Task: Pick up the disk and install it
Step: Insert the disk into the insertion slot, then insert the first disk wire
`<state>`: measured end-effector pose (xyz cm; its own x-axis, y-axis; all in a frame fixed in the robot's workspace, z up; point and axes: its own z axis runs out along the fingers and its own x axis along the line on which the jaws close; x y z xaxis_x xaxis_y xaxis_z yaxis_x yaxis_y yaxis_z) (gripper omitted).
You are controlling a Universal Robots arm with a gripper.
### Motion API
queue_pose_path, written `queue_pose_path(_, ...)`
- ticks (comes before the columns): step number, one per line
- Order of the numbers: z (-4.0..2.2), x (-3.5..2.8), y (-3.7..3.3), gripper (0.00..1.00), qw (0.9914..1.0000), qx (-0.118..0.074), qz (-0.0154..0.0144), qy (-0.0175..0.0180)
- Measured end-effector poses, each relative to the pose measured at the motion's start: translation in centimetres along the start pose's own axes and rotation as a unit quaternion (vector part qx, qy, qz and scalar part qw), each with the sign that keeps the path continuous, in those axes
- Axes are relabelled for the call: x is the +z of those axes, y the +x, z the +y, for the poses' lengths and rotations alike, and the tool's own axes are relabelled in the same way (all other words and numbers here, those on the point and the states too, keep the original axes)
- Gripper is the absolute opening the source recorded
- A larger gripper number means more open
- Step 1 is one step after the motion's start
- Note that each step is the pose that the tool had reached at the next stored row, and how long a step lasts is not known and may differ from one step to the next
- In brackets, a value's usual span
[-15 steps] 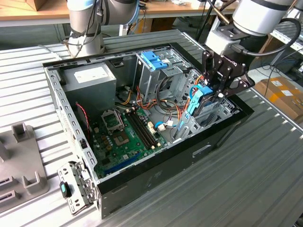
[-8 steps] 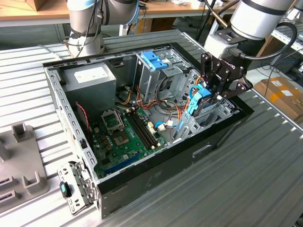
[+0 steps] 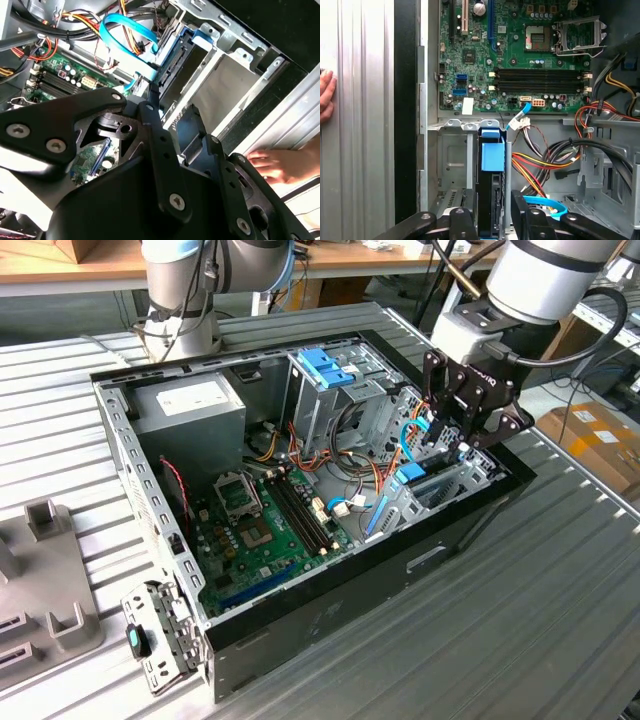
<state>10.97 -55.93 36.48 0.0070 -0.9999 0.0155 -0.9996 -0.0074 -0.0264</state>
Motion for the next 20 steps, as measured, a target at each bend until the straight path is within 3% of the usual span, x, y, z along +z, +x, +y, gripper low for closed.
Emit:
queue_pose_path(3, 0.01, 0.55, -0.01, 0.42, 1.00000, 0.000, 0.0003, 0.0000)
queue_pose_path(8, 0.02, 0.58, -0.01, 0.42, 1.00000, 0.000, 0.0003, 0.0000)
queue_pose_path(10, 0.02, 0.60, -0.01, 0.42, 1.00000, 0.000, 0.0001, -0.0030)
queue_pose_path(14, 0.02, 0.59, -0.01, 0.42, 0.99999, 0.000, 0.0002, -0.0038)
queue_pose_path(16, 0.02, 0.59, -0.01, 0.42, 0.99990, 0.000, 0.0002, -0.0143)
queue_pose_path(20, 0.02, 0.58, -0.01, 0.42, 0.99989, 0.000, 0.0002, -0.0148)
